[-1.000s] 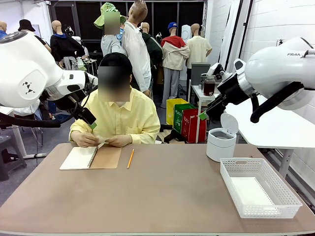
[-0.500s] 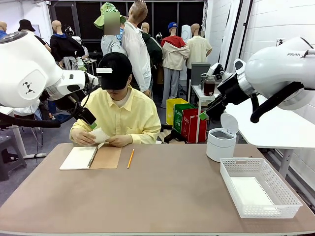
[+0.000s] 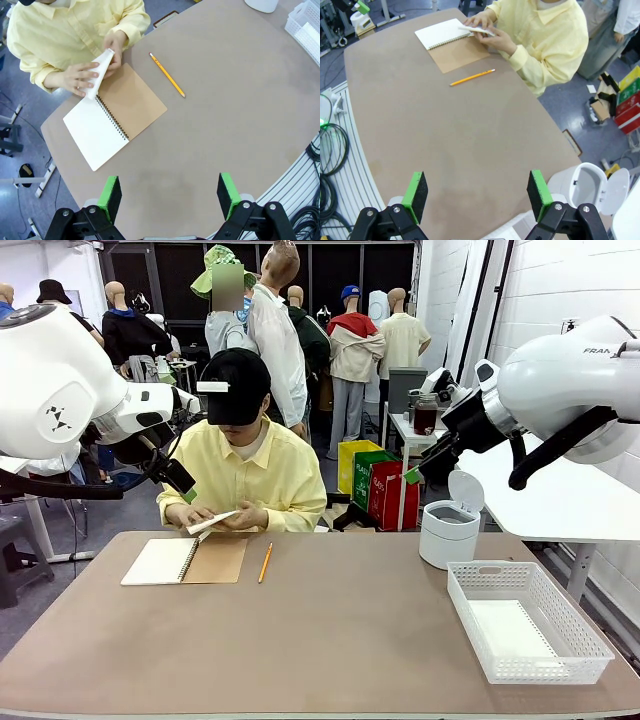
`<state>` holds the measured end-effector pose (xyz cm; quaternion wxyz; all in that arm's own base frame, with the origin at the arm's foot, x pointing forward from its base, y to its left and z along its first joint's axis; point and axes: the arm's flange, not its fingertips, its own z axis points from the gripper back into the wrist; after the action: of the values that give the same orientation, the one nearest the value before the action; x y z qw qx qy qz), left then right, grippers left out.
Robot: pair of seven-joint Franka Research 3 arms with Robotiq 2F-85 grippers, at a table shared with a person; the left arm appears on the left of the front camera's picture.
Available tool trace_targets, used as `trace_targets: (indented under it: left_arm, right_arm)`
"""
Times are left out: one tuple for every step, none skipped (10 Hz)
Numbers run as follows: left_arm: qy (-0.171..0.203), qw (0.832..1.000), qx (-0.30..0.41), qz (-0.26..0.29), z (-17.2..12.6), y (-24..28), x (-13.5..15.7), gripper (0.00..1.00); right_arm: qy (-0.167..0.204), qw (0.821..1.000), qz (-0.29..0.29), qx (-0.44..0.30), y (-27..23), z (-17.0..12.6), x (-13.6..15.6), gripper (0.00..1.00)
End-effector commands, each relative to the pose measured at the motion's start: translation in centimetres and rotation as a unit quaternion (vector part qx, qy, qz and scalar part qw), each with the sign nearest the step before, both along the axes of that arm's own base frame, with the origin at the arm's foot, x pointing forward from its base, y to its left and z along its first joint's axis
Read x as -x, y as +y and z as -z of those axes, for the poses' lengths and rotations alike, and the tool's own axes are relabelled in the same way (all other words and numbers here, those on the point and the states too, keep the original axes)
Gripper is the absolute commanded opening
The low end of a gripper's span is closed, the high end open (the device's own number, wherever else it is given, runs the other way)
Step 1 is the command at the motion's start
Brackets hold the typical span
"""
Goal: Sort the paper based on its condition.
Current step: If a person hands you a paper, place it in the Organizing basket , and if it's crumpled, put it in the Trash can.
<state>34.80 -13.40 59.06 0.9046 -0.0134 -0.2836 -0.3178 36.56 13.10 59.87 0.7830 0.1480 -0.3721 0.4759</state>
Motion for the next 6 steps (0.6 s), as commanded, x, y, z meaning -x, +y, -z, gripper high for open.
trace_targets:
  left_arm:
    - [0.0, 1.0, 0.001, -0.002, -0.07, 0.07, -0.01, 1.0]
    - [0.0, 1.0, 0.001, -0.002, -0.07, 0.07, -0.01, 1.0]
    - [0.0, 1.0, 0.001, -0.002, -0.07, 0.07, -0.01, 1.0]
    - [0.0, 1.0, 0.001, -0.002, -0.07, 0.07, -0.01, 1.0]
    - [0.0, 1.0, 0.001, -0.002, -0.07, 0.07, -0.01, 1.0]
    - [0.0, 1.0, 0.001, -0.002, -0.07, 0.07, -0.01, 1.0]
  right_arm:
    - [0.0, 1.0, -0.001, 0.001, 0.08, 0.1, -0.02, 1.0]
    - [0.0, 1.0, -0.001, 0.001, 0.08, 0.1, -0.02, 1.0]
    - [0.0, 1.0, -0.001, 0.001, 0.08, 0.1, -0.02, 1.0]
    - [0.0, 1.0, -0.001, 0.001, 0.08, 0.1, -0.02, 1.0]
    - [0.0, 1.0, -0.001, 0.001, 0.08, 0.1, -0.02, 1.0]
    - [0.0, 1.0, -0.001, 0.001, 0.08, 0.1, -0.02, 1.0]
